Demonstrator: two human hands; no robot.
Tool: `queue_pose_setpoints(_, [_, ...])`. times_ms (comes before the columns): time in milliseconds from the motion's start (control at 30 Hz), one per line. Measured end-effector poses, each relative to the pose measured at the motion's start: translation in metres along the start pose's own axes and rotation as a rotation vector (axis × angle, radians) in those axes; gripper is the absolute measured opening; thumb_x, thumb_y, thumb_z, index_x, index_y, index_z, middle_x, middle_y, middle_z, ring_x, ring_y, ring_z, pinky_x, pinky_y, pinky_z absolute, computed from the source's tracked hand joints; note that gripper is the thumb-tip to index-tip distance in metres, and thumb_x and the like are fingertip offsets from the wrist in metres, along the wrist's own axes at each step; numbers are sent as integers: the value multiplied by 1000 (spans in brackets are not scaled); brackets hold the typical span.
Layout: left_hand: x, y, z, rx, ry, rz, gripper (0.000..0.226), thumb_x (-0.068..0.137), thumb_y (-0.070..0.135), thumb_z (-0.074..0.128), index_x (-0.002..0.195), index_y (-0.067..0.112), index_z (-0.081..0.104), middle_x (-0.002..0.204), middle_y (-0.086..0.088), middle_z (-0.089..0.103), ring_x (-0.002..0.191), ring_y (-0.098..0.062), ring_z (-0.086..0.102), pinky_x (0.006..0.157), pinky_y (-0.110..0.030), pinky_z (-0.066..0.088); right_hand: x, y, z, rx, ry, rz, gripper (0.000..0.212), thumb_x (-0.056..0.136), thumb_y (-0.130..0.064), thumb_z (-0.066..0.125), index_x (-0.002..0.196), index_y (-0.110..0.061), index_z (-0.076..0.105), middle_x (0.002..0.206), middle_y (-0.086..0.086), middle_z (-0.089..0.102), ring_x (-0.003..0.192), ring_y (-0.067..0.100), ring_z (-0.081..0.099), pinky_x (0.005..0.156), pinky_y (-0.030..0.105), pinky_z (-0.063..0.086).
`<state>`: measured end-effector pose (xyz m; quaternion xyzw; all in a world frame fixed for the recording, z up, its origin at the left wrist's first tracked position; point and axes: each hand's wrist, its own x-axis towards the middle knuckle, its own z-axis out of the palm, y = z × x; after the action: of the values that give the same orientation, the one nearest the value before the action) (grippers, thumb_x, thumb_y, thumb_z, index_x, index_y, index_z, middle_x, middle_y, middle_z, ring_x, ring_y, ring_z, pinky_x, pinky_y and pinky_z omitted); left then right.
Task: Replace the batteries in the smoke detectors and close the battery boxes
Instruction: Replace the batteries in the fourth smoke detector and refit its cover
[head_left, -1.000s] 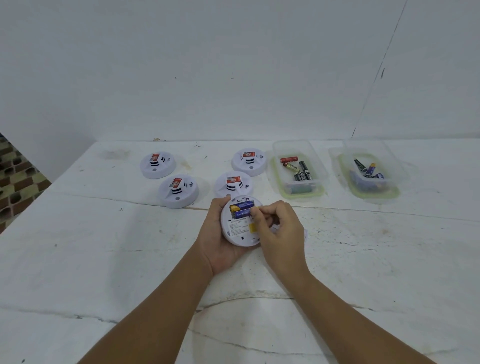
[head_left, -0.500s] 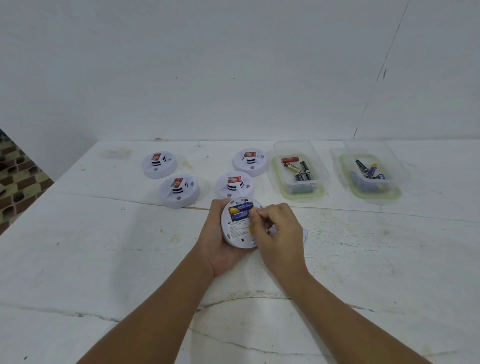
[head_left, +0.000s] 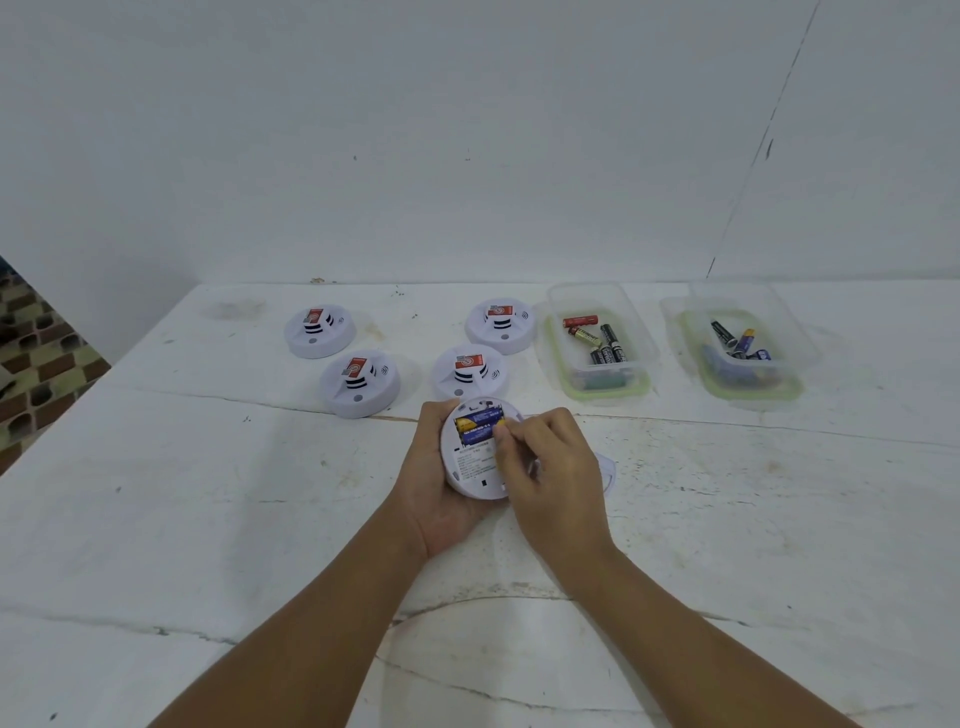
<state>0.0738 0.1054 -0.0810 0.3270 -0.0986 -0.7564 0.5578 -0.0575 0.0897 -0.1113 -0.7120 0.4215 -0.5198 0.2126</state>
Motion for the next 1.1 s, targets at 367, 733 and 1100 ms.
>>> queue_pose_setpoints(367, [3,0,0,22,27,-5,43,98,42,49,103,8,75,99,-11,73,85,-23,72,76,-34,61,0,-1,4,32,8,-45,19,99,-22,63,81,-15,65,83,-3,50,72,14,51,63,33,47])
queue_pose_setpoints(733, [2,1,-3,-28,18,31,49,96,43,53,128,9,68,127,-18,67,111,-37,63,101,-51,51,24,-5,-31,48,28,190,6,103,-23,61,107,-21,65,94,-10,61,88,9,58,77,28,49])
queue_pose_setpoints(1100, [4,1,-3,-82,63,63,52,99,45,50,123,5,74,127,-22,68,126,-42,57,110,-56,44,35,12,-58,-310,-458,460,47,93,-45,61,133,-22,55,126,0,50,124,24,46,105,44,43])
